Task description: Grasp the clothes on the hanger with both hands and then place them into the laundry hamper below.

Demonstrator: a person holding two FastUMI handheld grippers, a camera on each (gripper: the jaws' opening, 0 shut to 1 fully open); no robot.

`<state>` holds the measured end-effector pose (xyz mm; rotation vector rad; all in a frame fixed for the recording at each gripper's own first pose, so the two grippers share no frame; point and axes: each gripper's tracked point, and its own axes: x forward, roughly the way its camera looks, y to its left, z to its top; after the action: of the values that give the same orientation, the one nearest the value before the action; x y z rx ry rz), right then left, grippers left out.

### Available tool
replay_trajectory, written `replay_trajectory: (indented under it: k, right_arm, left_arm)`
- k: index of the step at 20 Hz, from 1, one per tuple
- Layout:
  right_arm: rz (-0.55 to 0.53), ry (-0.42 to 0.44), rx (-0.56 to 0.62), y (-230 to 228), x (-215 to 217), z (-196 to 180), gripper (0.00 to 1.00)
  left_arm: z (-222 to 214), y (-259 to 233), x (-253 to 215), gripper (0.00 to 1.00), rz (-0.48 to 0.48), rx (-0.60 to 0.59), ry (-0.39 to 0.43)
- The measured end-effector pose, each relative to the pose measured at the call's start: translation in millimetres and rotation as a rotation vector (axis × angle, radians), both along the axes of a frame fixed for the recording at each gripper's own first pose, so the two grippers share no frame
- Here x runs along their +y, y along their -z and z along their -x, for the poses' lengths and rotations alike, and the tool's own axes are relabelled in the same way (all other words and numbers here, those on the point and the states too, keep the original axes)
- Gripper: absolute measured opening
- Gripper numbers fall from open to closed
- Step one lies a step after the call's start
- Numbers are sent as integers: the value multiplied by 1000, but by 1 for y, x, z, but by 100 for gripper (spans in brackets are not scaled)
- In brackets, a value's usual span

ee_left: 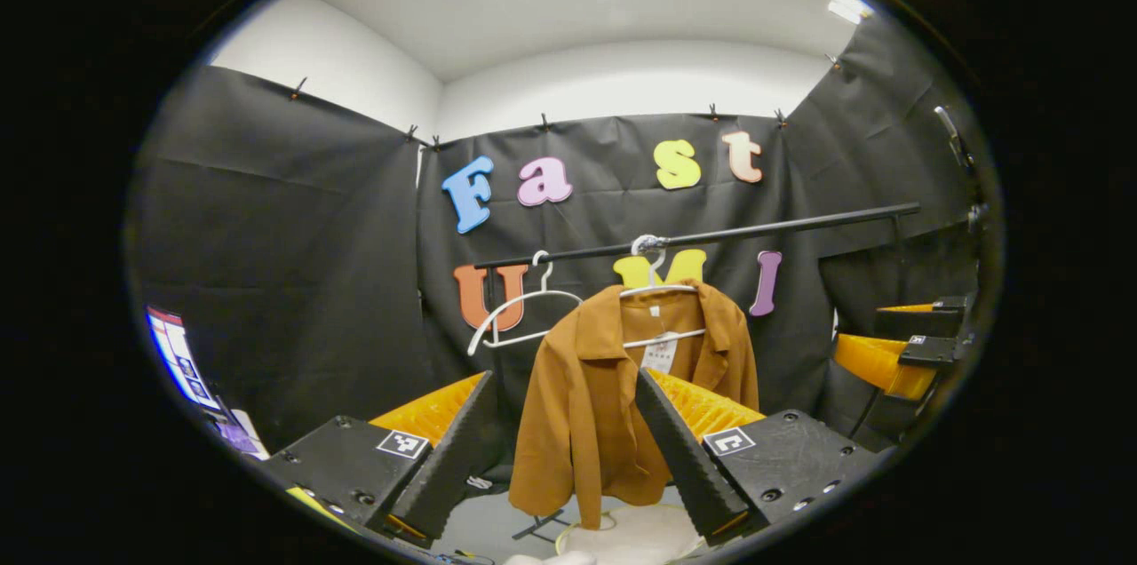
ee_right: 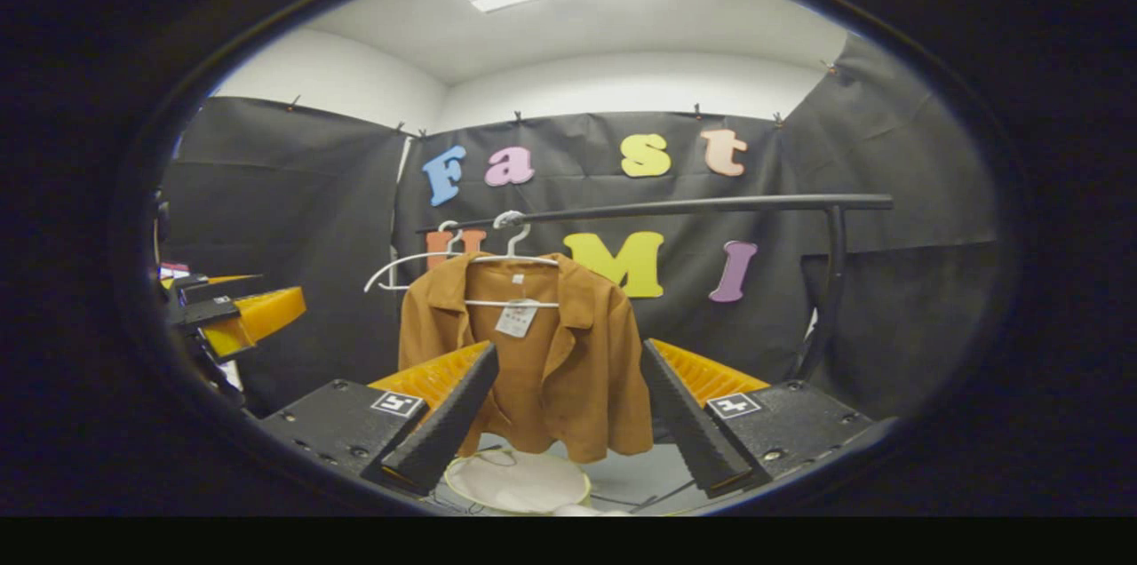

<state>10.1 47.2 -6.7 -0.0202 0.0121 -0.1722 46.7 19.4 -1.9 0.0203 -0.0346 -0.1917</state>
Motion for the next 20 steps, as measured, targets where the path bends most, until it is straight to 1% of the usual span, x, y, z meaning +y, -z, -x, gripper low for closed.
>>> replay_trajectory:
  k: [4, 5, 6, 7, 9, 15, 18, 20]
  right_arm:
    - [20, 13, 22, 7, 4, -5, 100]
    - [25, 12, 34, 11, 2, -12, 100]
    - [24, 8, 42, 15, 3, -20, 100]
    - [23, 3, 54, 20, 1, -29, 100]
    - [13, -7, 65, 27, -7, -48, 100]
    - [7, -48, 90, 48, -36, -128, 100]
    - [-25, -80, 101, 56, -46, -177, 100]
    - [-41, -98, 116, 62, -53, -211, 100]
  left_arm:
    - [-10, 8, -5, 100, 44, 15, 58]
    - [-14, 8, -7, 100, 56, 10, 67]
    - [-19, 9, -9, 97, 68, 6, 72]
    - [-25, 14, -14, 100, 77, 9, 79]
    - [-40, 26, -26, 100, 75, 28, 92]
    - [-92, 50, -66, 100, 53, 21, 85]
    - [-123, 61, -86, 100, 50, 39, 75]
    - [-148, 66, -95, 100, 51, 38, 53]
